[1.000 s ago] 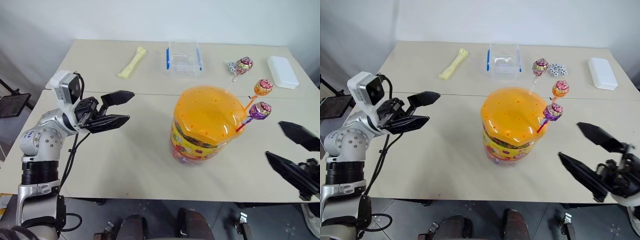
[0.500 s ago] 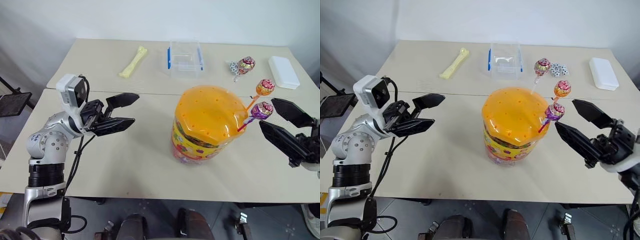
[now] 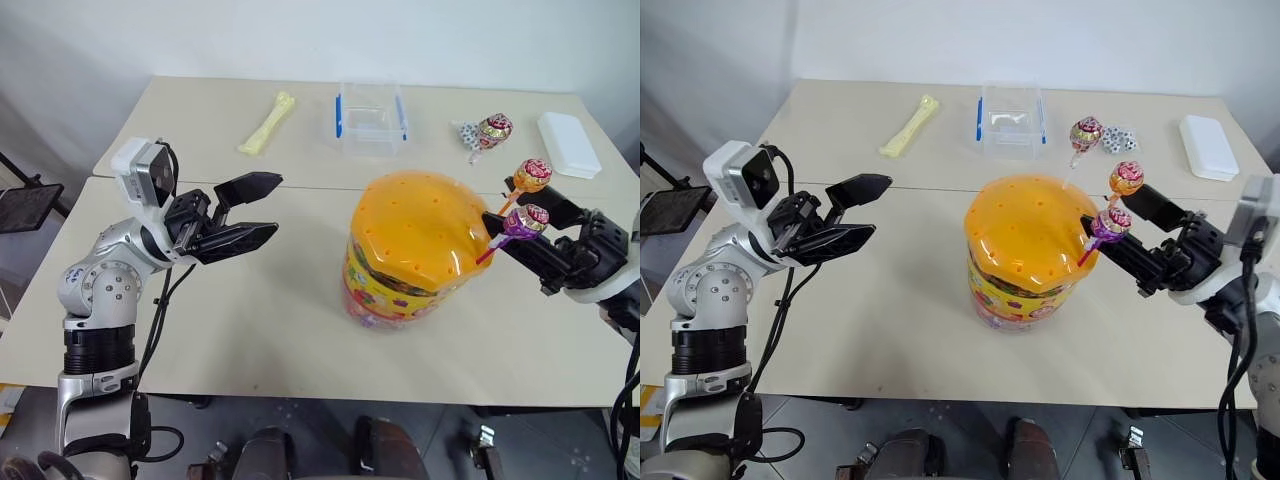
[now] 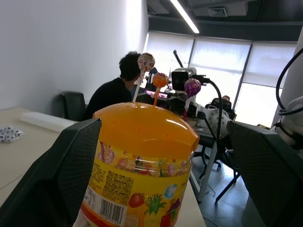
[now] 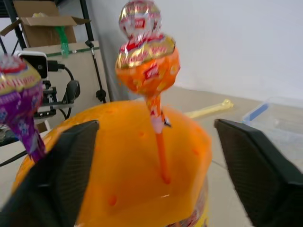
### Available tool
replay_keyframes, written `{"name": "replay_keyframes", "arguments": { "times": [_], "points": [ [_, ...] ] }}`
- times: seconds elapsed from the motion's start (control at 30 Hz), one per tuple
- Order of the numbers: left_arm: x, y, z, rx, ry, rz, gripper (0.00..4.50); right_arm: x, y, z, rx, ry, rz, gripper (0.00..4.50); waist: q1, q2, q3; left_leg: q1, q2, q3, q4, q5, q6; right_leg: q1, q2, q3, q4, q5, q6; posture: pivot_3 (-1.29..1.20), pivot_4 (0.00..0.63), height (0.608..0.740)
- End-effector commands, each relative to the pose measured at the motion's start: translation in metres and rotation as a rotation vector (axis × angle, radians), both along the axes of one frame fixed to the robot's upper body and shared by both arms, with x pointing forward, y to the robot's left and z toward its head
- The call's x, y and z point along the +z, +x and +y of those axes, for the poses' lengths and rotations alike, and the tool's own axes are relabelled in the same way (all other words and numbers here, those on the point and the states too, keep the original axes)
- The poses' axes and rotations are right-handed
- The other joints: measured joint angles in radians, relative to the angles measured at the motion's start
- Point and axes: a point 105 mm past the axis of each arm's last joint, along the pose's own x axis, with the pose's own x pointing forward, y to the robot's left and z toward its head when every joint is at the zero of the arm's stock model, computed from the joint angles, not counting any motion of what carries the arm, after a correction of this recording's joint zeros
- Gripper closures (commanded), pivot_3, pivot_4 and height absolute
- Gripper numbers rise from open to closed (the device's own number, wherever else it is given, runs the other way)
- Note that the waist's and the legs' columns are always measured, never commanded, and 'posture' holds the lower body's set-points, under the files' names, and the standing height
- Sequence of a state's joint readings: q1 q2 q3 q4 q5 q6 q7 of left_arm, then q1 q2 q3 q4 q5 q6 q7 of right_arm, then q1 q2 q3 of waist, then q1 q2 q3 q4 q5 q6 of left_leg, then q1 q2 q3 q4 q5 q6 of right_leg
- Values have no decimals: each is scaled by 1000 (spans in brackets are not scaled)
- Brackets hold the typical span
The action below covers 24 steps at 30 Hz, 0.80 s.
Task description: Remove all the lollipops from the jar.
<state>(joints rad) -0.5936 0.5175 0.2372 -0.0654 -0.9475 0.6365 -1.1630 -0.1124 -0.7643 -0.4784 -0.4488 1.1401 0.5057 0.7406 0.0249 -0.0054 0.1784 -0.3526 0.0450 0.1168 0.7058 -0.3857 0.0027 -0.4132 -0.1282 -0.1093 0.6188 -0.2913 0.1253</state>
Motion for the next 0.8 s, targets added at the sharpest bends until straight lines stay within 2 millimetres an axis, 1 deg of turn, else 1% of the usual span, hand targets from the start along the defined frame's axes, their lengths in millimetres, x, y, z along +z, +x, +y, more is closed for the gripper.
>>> {"name": "replay_keyframes", "arguments": {
  "times": [0.03, 0.17, 0.27, 0.3, 0.43, 0.53, 0.6, 0.63, 0.67, 0.7, 0.73, 0.8],
  "points": [
    [11, -9, -2, -21, -39, -38, 0, 5, -3, -3, 5, 6, -21, 1909, 0, 0, 0, 0, 0, 0, 0, 0, 0, 0, 0, 0, 0, 0, 0, 0, 150, 740],
    [15, -12, -6, -42, -71, -35, 0, 9, -5, -6, 20, 13, -31, 3211, 0, 0, 0, 0, 0, 0, 0, 0, 0, 0, 0, 0, 0, 0, 0, 0, 150, 740],
    [16, -14, -10, -64, -76, -34, 0, 14, -7, -7, 40, 34, -48, 4295, -1, 0, 0, 0, 0, 0, 0, 0, 0, 0, 0, 0, 0, 0, 0, 0, 150, 740],
    [16, -15, -12, -74, -75, -33, 0, 17, -8, -8, 46, 41, -54, 4448, -1, 0, 0, 0, 0, 0, 0, 0, 0, 0, 0, 0, 0, 0, 0, 0, 150, 740],
    [18, -16, -16, -98, -92, -35, 0, 29, -10, -16, 46, 63, -91, 4448, 0, 0, 0, 0, 0, 0, 0, 0, 0, 0, 0, 0, 0, 0, 0, 0, 150, 740],
    [20, -16, -19, -112, -104, -42, 0, 50, -9, -36, -30, 135, -141, 4448, 1, 0, 0, 0, 0, 0, 1, 0, 0, 0, 0, 0, 0, 0, 0, 0, 150, 740],
    [20, -17, -20, -118, -103, -46, 0, 58, -8, -48, -74, 164, -157, 4448, 1, 0, 0, 0, 0, 0, 1, 0, 0, 0, 0, 0, 0, 0, 0, 0, 150, 740],
    [19, -18, -21, -131, -91, -52, 0, 62, -7, -60, -132, 177, -155, 4448, 1, 0, 0, 0, 0, 0, 1, 0, 0, 0, 0, 0, 0, 0, 0, 0, 150, 740],
    [15, -21, -23, -143, -52, -68, 0, 60, -6, -77, -211, 164, -123, 4448, 1, 0, 0, 0, 0, 0, 1, 0, 0, 0, 0, 0, 0, 0, 0, 0, 150, 740],
    [12, -22, -25, -152, -22, -80, 0, 59, -5, -89, -266, 154, -100, 4448, 2, 0, 0, 0, 0, 0, 1, 0, 0, 0, 0, 0, 0, 0, 0, 0, 150, 740],
    [4, -26, -27, -167, 41, -108, 0, 50, -3, -102, -344, 107, -35, 4448, 4, 0, 0, -1, 0, 0, 1, 0, 0, 0, 0, 0, 0, 0, 0, 0, 150, 740],
    [-14, -31, -29, -197, 177, -156, 0, 14, 3, -129, -530, -81, 162, 4448, 4, 0, 0, -1, 0, 0, 0, 0, 0, 0, 0, -1, -1, 0, 0, 0, 150, 740]
  ]
}}
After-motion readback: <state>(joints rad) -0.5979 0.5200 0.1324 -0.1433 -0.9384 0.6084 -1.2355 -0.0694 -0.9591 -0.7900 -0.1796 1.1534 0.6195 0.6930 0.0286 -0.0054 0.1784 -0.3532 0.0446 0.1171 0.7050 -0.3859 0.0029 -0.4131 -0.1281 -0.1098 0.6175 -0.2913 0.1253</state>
